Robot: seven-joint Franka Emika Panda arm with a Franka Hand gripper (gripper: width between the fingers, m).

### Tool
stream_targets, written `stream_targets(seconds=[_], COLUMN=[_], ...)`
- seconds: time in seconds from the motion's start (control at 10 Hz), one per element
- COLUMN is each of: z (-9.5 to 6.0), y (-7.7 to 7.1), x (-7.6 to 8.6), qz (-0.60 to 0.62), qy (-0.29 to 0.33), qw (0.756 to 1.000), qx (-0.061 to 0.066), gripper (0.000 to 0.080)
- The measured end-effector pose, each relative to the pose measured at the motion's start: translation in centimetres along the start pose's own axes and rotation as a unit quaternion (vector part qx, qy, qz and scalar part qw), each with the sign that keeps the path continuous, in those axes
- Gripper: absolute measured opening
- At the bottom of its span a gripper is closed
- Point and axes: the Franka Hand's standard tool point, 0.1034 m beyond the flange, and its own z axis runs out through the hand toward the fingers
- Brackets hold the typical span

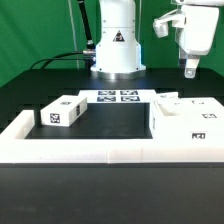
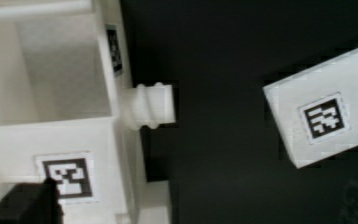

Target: Assemble cabinet

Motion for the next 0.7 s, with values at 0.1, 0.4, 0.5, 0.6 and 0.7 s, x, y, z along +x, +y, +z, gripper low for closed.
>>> stream_targets(seconds=[0.1, 0.4, 0.5, 0.6, 0.7], z=[0.1, 0.8, 1.0, 1.2, 1.5], y=[-0.1, -0.1, -0.3, -0.7, -1.2], x=[0.0, -1.2, -1.2, -0.8, -0.9], qz=[0.0, -0.12, -0.153, -0.178, -0.182], qy=[0.0, 0.015, 0.016, 0.018, 0.018], qw=[1.0, 0.992, 0.988, 0.983, 0.982], qx=[0.001, -0.023, -0.027, -0.04, -0.041], gripper=[0.0797, 0.0797, 0.0797, 0.0797, 0.0797])
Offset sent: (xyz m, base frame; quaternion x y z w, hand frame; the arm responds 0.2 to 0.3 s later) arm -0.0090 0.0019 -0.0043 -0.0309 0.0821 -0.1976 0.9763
